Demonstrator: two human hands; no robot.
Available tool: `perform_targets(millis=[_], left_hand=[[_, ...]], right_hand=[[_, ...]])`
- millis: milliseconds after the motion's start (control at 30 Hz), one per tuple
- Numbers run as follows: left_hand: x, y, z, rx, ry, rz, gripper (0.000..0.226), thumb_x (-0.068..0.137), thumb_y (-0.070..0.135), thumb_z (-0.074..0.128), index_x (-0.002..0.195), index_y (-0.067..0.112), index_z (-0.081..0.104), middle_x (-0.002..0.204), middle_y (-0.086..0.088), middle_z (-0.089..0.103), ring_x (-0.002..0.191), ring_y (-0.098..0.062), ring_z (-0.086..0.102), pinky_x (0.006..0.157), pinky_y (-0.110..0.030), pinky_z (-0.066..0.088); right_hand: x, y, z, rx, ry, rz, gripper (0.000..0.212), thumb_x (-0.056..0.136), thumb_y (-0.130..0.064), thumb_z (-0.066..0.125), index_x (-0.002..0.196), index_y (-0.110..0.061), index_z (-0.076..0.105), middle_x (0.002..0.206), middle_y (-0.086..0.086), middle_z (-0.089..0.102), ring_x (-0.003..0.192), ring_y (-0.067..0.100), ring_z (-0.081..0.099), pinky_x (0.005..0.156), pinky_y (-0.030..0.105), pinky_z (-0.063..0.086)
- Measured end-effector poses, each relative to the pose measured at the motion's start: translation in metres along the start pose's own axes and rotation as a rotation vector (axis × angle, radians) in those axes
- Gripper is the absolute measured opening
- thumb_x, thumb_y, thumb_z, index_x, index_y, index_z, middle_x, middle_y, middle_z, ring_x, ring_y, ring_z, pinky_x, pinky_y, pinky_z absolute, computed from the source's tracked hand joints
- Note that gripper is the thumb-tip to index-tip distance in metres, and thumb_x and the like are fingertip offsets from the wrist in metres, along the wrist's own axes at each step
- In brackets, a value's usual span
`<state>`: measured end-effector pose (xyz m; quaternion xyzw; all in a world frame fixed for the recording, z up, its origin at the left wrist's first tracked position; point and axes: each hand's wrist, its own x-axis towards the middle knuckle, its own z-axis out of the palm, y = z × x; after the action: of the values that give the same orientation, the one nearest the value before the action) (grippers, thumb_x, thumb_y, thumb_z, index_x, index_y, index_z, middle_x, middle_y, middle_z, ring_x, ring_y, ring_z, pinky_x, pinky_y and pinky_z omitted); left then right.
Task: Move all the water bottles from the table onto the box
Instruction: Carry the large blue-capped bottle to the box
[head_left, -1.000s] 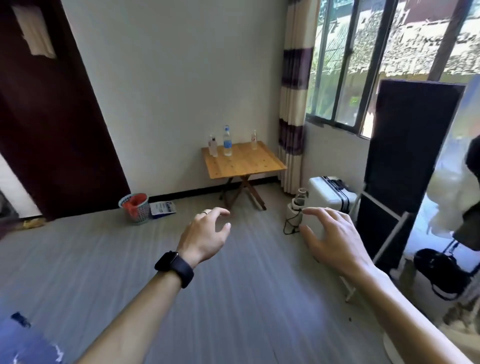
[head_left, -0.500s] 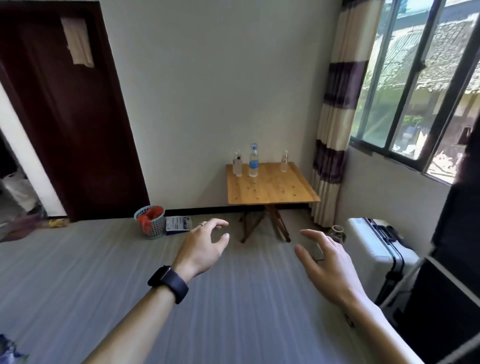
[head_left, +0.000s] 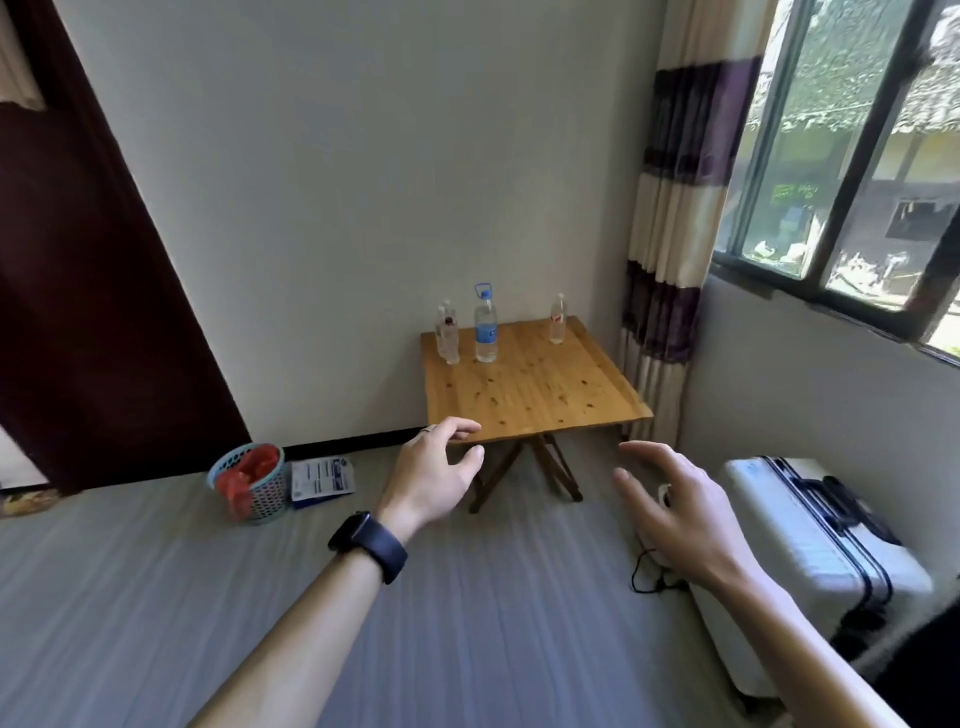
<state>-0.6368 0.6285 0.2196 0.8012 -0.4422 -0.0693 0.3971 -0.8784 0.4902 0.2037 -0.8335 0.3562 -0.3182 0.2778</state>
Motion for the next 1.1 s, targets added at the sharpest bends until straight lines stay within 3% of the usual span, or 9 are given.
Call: perform_targets(millis=[67,200,433,767,967,1100], left_hand=[[0.045,-0.010,0.019,0.007,-0.018,-0.008,0.025,0.094,0.029,0.065,0.118,0.029,0.066,0.117,0.011,0.065,0.106,0.000,0.053,0.089,-0.012,0.034],[0.137,-0.027,0.053,0.038,-0.012,-0.036,0.025,0.094,0.029,0.065,0.119,0.027,0.066,0.119,0.007,0.067,0.113,-0.008,0.057,0.092,-0.017,0.037],[0.281,-0.046,0.084,0.065,0.018,-0.121,0.027,0.095,0.032,0.063,0.121,0.027,0.066,0.121,0.007,0.066,0.117,-0.010,0.058,0.093,-0.021,0.040],[0.481,-0.123,0.137,0.046,-0.005,-0.171,0.031,0.097,0.036,0.059,0.128,0.029,0.060,0.127,0.008,0.062,0.119,-0.012,0.055,0.088,-0.025,0.040],[0.602,-0.176,0.162,-0.025,-0.035,-0.186,0.027,0.096,0.037,0.060,0.123,0.033,0.061,0.125,0.011,0.063,0.119,-0.008,0.056,0.090,-0.025,0.041],[0.660,-0.205,0.184,-0.050,-0.101,-0.231,0.026,0.097,0.037,0.060,0.123,0.033,0.061,0.124,0.013,0.062,0.116,-0.005,0.055,0.088,-0.021,0.039]], right_hand=[[0.044,0.022,0.014,0.010,-0.012,0.012,0.033,0.091,-0.044,0.063,0.123,-0.037,0.062,0.117,-0.014,0.066,0.101,0.013,0.057,0.095,0.038,0.048],[0.141,0.062,0.038,0.056,-0.017,-0.014,0.035,0.092,-0.044,0.064,0.124,-0.031,0.064,0.122,-0.012,0.067,0.119,0.014,0.058,0.103,0.038,0.046],[0.307,0.106,0.072,0.074,-0.111,-0.036,0.035,0.092,-0.050,0.060,0.124,-0.038,0.061,0.126,-0.013,0.064,0.118,0.017,0.060,0.102,0.042,0.046],[0.508,0.157,0.155,-0.084,-0.155,-0.090,0.034,0.095,-0.051,0.055,0.125,-0.038,0.061,0.129,-0.012,0.062,0.127,0.020,0.051,0.103,0.040,0.043],[0.614,0.178,0.204,-0.155,-0.165,-0.035,0.031,0.096,-0.050,0.055,0.124,-0.041,0.063,0.130,-0.015,0.061,0.132,0.020,0.046,0.106,0.036,0.039],[0.664,0.203,0.241,-0.110,-0.223,0.047,0.029,0.096,-0.050,0.056,0.123,-0.045,0.060,0.127,-0.019,0.060,0.126,0.020,0.052,0.101,0.034,0.042]])
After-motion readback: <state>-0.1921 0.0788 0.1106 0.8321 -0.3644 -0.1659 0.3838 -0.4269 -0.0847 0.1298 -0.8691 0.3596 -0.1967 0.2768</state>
